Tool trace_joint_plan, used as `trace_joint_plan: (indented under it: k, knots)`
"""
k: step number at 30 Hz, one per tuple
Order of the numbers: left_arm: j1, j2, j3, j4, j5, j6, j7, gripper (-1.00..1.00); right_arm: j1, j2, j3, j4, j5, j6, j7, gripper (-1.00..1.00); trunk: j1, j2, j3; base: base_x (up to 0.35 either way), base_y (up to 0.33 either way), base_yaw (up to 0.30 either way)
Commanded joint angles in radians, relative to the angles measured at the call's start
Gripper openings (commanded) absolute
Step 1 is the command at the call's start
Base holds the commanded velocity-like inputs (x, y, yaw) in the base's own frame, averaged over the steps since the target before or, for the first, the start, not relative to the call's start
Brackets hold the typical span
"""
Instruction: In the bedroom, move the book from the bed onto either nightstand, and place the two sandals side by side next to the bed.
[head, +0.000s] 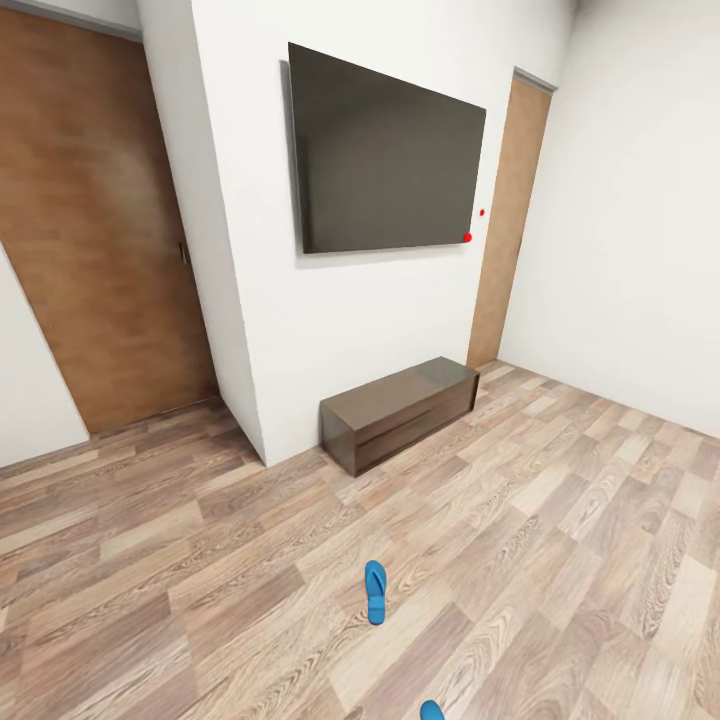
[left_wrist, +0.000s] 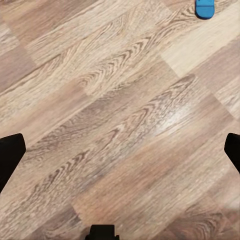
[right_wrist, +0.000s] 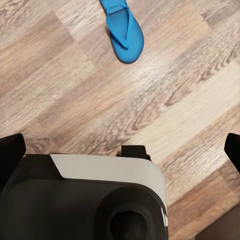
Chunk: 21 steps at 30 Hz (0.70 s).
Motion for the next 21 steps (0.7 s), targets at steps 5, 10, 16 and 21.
trace_joint_plan:
  k: [5, 10, 16, 21]
  knots:
    - [0.0, 0.0, 0.0, 0.001, 0.0, -0.003, 0.001, 1.0, 0.0, -0.001, -0.001, -0.001, 0.001, -0.002, 0.001, 1.0, 0.0, 0.0, -0.001, 0.002, 0.0, 0.0]
    - [0.0, 0.0, 0.0, 0.001, 0.0, -0.003, 0.001, 1.0, 0.0, -0.002, -0.004, -0.023, 0.001, 0.002, 0.0, 1.0, 0.0, 0.0, -0.001, 0.0, 0.0, 0.0]
    - [0.0, 0.0, 0.0, 0.001, 0.0, -0.003, 0.001, 1.0, -0.003, -0.002, -0.005, -0.246, 0.0, 0.116, -0.005, 1.0, 0.0, 0.0, -0.001, 0.0, 0.0, 0.0]
    - [0.0, 0.0, 0.0, 0.001, 0.0, -0.003, 0.001, 1.0, -0.013, 0.0, -0.005, -0.421, 0.0, 0.478, -0.008, 1.0, 0.0, 0.0, -0.001, 0.0, 0.0, 0.0]
